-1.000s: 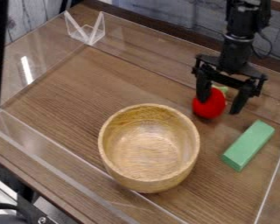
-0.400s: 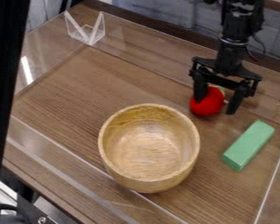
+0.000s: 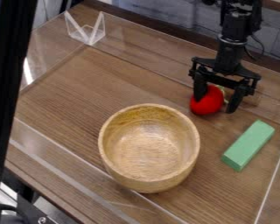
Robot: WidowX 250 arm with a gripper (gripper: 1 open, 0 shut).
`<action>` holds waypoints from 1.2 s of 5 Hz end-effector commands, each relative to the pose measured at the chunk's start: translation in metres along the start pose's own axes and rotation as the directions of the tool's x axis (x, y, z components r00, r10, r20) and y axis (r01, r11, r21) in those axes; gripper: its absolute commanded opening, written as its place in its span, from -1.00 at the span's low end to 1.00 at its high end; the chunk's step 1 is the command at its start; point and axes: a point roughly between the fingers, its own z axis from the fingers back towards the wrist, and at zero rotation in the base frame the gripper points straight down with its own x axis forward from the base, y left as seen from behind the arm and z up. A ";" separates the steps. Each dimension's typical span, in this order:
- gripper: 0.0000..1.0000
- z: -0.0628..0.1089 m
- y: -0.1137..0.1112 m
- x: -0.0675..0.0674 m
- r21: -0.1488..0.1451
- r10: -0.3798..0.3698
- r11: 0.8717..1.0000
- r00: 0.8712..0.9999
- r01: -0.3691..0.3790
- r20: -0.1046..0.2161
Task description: Move the red fruit to the left
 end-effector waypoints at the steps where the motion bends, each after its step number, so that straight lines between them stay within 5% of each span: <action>1: 1.00 0.000 -0.008 0.014 -0.025 0.003 1.000 0.998 -0.001 0.064; 6: 1.00 -0.010 -0.021 0.019 -0.056 0.034 0.998 0.998 -0.030 0.061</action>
